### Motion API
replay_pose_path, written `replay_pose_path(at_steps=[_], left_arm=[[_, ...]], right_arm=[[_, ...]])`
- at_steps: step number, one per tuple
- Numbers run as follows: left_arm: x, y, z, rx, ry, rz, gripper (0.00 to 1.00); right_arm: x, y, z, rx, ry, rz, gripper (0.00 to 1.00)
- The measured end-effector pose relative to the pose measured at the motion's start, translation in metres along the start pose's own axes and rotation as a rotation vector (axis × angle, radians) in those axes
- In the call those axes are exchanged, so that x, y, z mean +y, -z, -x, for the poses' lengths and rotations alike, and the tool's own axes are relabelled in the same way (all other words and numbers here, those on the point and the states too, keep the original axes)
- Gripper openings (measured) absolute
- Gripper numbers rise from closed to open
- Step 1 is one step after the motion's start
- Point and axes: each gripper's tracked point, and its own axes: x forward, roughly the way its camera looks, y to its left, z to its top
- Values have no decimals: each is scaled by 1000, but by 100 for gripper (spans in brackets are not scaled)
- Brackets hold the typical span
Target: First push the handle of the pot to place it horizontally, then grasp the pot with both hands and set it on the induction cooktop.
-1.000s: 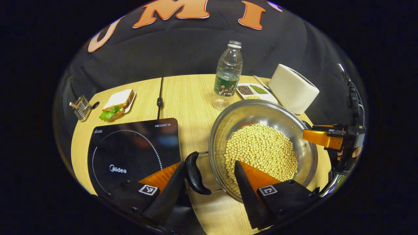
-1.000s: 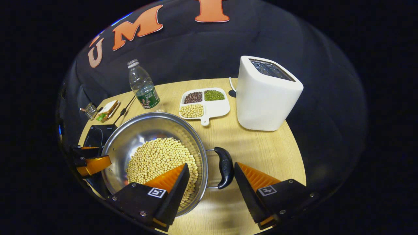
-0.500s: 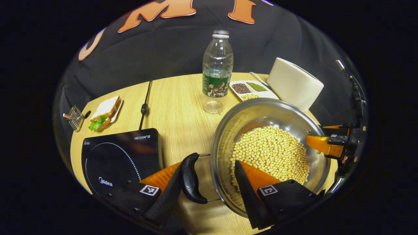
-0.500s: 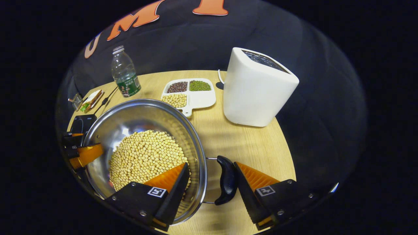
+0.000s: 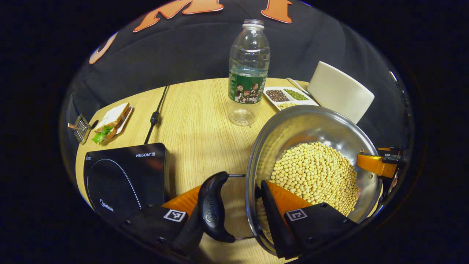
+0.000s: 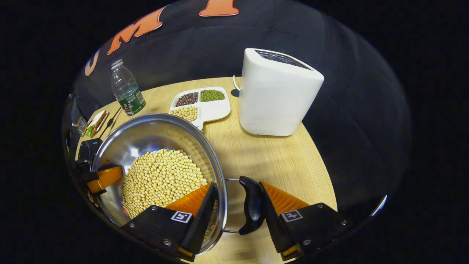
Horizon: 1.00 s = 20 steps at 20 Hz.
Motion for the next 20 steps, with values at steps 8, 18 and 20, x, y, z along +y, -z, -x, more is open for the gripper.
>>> replay_pose_path(at_steps=[8, 18, 20], left_arm=[[2, -14, -2, -88, -22, 34, 80], [3, -20, 13, -119, -34, 53, 79], [7, -23, 18, -125, -41, 55, 79]], right_arm=[[-8, -2, 16, -58, 18, -55, 65], [-11, 0, 32, -93, 15, -120, 59], [-10, -1, 36, -99, 13, -122, 59]])
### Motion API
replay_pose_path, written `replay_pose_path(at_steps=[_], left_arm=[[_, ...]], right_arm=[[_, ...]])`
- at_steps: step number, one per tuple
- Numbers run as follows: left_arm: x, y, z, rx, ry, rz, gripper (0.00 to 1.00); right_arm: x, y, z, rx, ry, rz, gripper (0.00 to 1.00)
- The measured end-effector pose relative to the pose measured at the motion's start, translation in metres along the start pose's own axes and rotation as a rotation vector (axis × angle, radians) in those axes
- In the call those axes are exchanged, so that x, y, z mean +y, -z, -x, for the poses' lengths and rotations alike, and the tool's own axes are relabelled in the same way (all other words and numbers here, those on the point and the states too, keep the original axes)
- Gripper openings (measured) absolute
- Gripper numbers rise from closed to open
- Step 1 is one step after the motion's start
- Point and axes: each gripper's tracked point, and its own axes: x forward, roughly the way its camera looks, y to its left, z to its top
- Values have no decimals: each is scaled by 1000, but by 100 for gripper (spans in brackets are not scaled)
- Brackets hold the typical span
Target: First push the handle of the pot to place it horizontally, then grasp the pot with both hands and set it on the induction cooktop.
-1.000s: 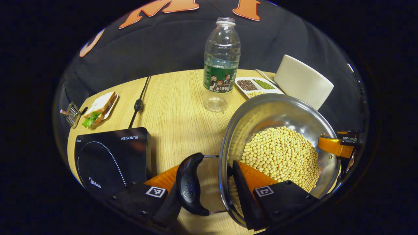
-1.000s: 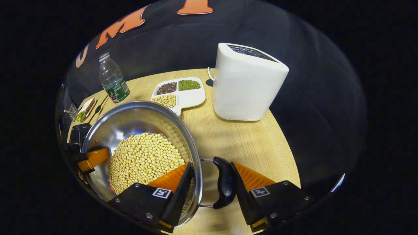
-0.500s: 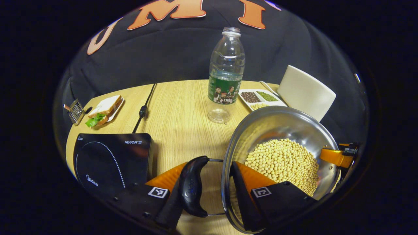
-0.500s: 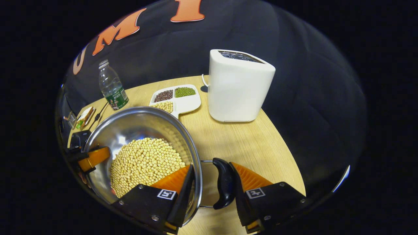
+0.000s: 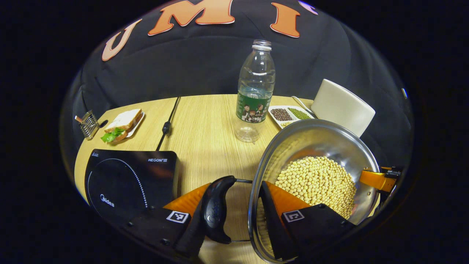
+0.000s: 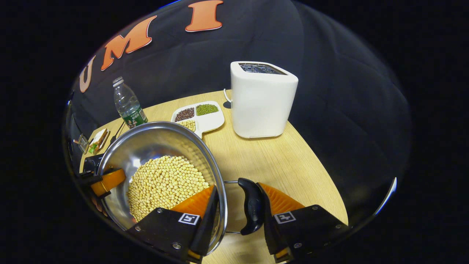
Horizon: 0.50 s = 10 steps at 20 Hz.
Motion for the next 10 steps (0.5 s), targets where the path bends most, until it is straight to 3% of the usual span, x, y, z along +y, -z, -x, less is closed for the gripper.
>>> replay_pose_path(at_steps=[6, 7, 8, 10], left_arm=[[16, -18, 20, -20, -11, 8, 78], [22, -19, 25, -26, -13, 14, 78], [28, -23, 29, -31, -15, 19, 78], [46, -26, 40, -35, -26, 27, 78]], right_arm=[[10, -14, 18, -19, -6, 24, 59], [15, -19, 19, -29, -7, 28, 54], [19, -22, 22, -30, -9, 35, 59], [33, -26, 29, -33, -24, 41, 59]])
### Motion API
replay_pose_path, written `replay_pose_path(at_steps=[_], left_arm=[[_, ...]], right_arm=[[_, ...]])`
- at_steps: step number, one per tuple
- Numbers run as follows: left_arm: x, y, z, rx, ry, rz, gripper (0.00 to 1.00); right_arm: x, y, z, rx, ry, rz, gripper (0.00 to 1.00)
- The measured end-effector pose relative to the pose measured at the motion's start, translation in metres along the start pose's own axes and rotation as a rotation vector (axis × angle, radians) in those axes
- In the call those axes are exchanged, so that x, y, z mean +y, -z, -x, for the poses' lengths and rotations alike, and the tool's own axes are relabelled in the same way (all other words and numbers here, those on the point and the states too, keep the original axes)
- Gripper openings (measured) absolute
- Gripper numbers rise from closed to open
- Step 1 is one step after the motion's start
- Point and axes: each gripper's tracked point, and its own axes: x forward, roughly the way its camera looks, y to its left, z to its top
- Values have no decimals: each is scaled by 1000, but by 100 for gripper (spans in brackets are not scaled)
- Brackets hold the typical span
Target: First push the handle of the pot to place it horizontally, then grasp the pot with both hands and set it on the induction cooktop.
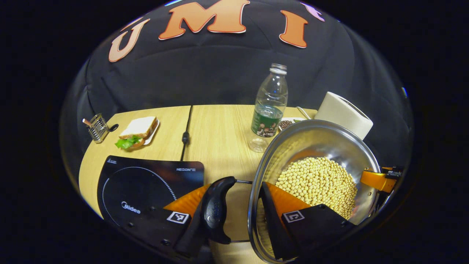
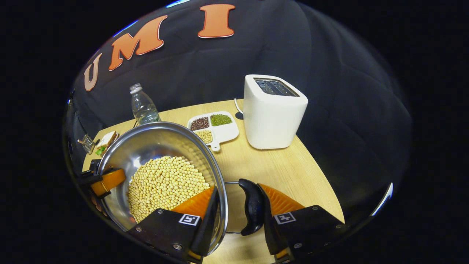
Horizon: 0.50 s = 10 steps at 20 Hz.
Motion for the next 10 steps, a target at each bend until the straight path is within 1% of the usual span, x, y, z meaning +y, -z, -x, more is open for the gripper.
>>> replay_pose_path(at_steps=[1, 2, 4, 5, 6, 8, 9, 10], left_arm=[[10, -3, 5, -3, -11, 6, 78], [22, -6, 12, -7, -23, 11, 78], [47, -11, 24, -13, -41, 30, 78], [58, -12, 33, -19, -49, 41, 78], [71, -14, 40, -23, -57, 49, 78], [99, -12, 51, -27, -83, 72, 78], [116, -9, 57, -23, -98, 83, 75], [132, -8, 60, -21, -112, 97, 78]], right_arm=[[7, -2, 3, -2, -10, 10, 59], [16, -4, 6, -5, -20, 24, 54], [34, -11, 11, -17, -40, 54, 54], [42, -17, 14, -23, -52, 70, 59], [51, -21, 15, -29, -63, 84, 59], [73, -20, 7, -30, -86, 117, 59], [85, -15, -9, -31, -99, 129, 59], [96, -13, -19, -25, -112, 147, 59]])
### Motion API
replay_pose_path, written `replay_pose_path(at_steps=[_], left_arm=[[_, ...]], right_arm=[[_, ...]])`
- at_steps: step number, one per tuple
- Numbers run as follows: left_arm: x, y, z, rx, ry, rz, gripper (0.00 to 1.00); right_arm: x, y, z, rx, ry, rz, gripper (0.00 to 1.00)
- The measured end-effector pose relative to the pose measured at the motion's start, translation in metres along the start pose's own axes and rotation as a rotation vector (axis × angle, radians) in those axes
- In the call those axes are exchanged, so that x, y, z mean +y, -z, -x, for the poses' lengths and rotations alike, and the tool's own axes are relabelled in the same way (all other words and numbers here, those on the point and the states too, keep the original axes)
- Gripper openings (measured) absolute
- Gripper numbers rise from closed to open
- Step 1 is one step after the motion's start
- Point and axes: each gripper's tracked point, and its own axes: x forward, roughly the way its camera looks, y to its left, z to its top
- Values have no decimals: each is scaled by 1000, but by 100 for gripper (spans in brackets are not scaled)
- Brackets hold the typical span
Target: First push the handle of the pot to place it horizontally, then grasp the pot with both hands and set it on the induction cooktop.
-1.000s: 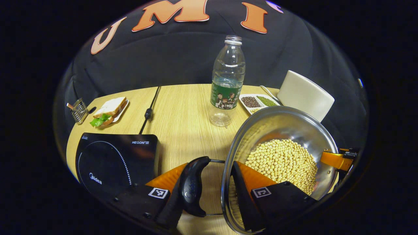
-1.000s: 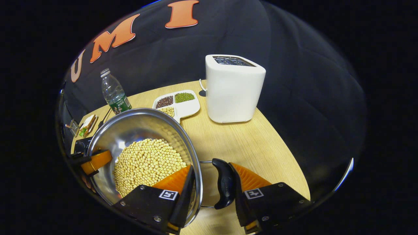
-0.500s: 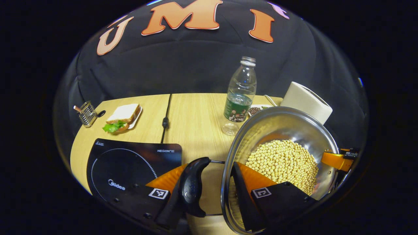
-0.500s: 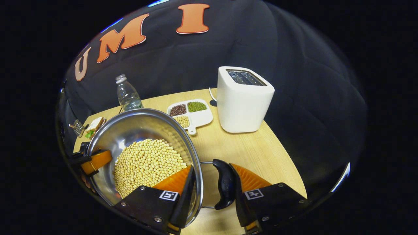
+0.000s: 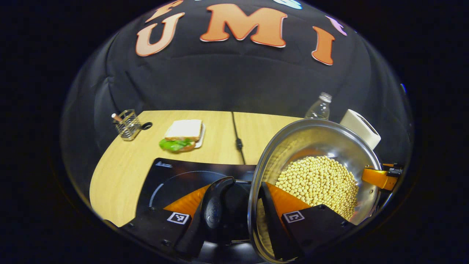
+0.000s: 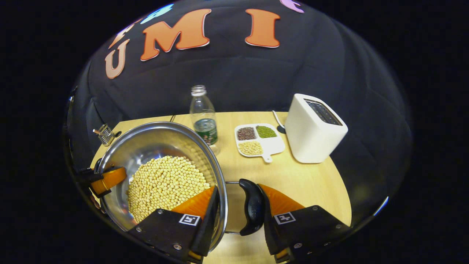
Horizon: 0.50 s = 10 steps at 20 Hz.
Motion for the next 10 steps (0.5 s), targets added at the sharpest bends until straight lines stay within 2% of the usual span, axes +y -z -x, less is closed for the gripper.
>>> replay_pose_path(at_steps=[1, 4, 5, 6, 7, 10], left_arm=[[16, 1, 2, 2, -14, 10, 75], [54, 0, 9, 1, -46, 37, 78], [64, 1, 12, 3, -55, 45, 75], [75, 1, 17, 3, -65, 49, 78], [86, -1, 20, 2, -74, 49, 75], [116, -2, 33, 5, -109, 39, 81]], right_arm=[[5, 1, -14, -2, -12, 11, 59], [13, 0, -47, -1, -41, 45, 59], [18, -1, -54, -4, -47, 55, 59], [24, -2, -60, -6, -56, 68, 59], [29, -3, -66, -7, -66, 75, 59], [31, 3, -88, 1, -103, 88, 59]])
